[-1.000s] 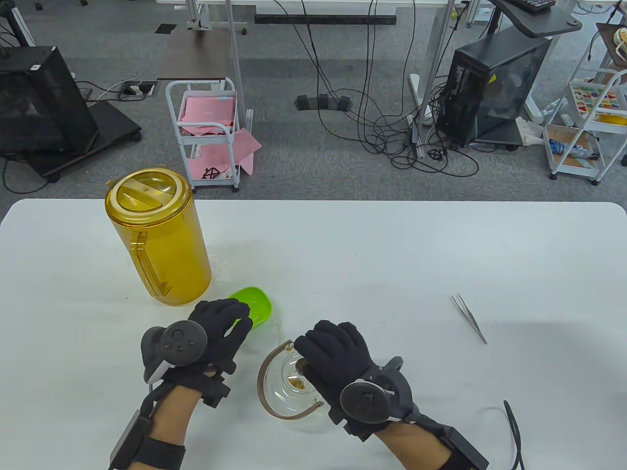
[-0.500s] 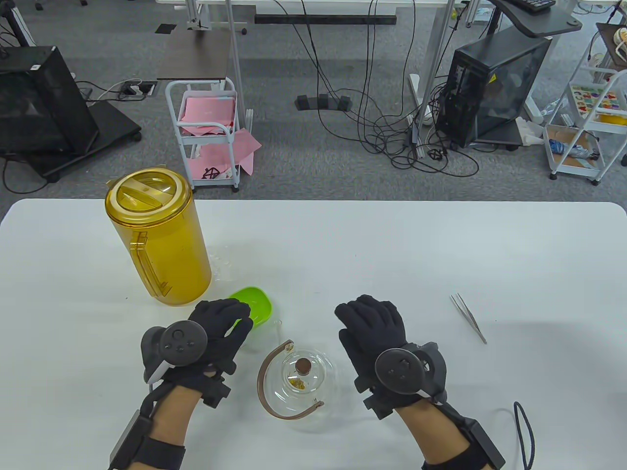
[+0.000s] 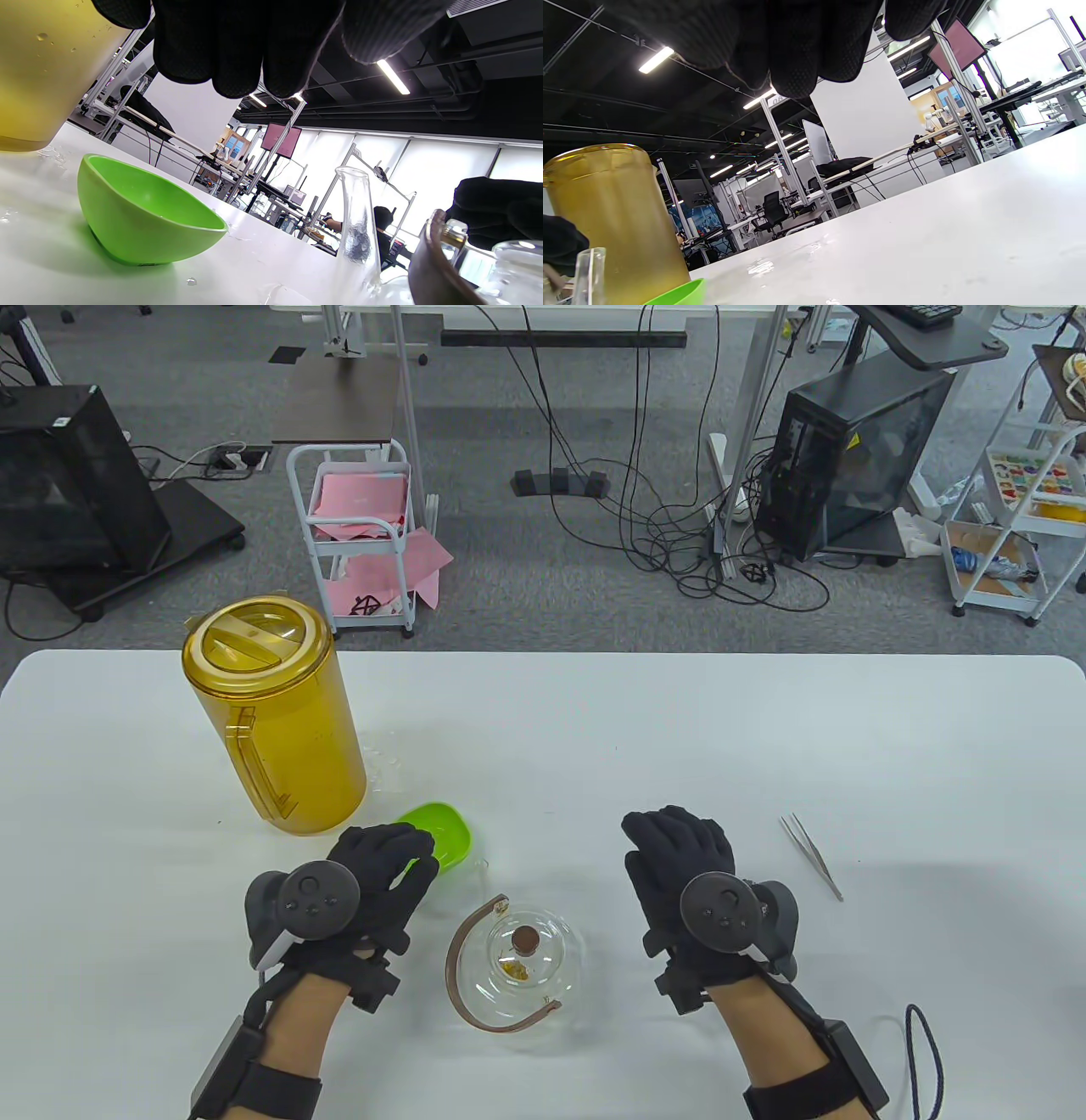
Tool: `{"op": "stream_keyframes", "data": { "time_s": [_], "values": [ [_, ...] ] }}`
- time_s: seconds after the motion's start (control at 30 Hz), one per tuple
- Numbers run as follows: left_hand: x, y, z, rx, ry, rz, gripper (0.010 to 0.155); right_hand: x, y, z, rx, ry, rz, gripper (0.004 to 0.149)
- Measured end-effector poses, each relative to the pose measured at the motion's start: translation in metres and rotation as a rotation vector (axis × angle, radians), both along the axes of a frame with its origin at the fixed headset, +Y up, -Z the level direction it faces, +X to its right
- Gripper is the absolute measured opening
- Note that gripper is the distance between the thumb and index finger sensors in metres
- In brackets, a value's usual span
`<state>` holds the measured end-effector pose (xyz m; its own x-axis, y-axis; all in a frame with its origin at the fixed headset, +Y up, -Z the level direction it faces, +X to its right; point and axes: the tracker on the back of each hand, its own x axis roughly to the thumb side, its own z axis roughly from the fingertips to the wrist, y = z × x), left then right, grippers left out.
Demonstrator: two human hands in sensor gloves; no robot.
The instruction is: Make chrysanthemum tea
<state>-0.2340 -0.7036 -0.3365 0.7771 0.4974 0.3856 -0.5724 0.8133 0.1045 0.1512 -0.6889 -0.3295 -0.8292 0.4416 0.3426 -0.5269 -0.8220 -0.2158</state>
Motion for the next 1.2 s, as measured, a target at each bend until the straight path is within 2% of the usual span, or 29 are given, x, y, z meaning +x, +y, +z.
{"op": "stream_keyframes", "data": {
  "time_s": [0.4,0.57,0.93,1.2],
  "values": [
    [0.000,0.000,0.000,-0.005,0.002,-0.001,0.054,0.013,-0.026,-0.021,-0.142,-0.059,0.049,0.053],
    [0.000,0.000,0.000,-0.007,0.001,-0.002,0.054,0.012,-0.036,-0.026,-0.187,-0.045,0.083,0.053],
    [-0.001,-0.003,-0.002,-0.028,0.006,-0.008,0.055,-0.002,-0.042,-0.027,-0.235,0.031,0.178,0.057],
    [-0.001,-0.003,-0.003,-0.035,-0.002,-0.019,0.055,-0.004,-0.042,-0.026,-0.243,0.031,0.187,0.062]
  ]
}}
